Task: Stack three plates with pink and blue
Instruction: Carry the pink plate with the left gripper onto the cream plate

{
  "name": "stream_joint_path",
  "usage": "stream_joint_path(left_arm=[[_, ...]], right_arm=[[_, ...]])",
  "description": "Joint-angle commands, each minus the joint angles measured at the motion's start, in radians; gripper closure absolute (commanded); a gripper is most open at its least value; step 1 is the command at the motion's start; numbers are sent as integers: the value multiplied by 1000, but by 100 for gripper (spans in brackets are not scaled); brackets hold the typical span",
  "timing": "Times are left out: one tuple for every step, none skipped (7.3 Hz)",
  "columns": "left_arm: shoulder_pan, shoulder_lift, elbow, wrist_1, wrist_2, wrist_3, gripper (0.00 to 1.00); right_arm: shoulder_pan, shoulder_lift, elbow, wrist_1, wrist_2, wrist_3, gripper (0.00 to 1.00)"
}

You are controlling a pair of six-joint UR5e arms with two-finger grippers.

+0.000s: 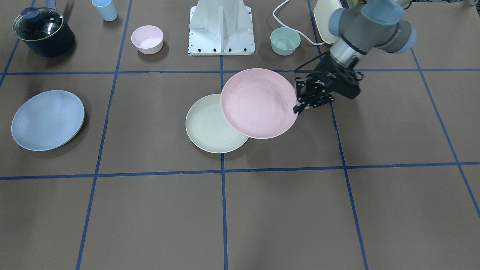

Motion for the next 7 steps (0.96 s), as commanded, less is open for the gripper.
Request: stream_joint_path(left_arm=[[42,-51,67,3,38,-20,100],[57,-47,68,4,45,-20,100],[68,-47,73,4,66,-20,100],[72,-47,74,4,68,-20,100],[74,-47,77,4,68,-20,100],[74,-47,77,3,68,-20,91],[74,-47,79,3,68,-20,48]], right_arm=[[2,1,0,0,0,0,0],[0,1,0,0,0,0,0],[0,1,1,0,0,0,0],[0,1,1,0,1,0,0],[0,1,1,0,0,0,0],[0,1,1,0,1,0,0],[0,1,1,0,1,0,0]])
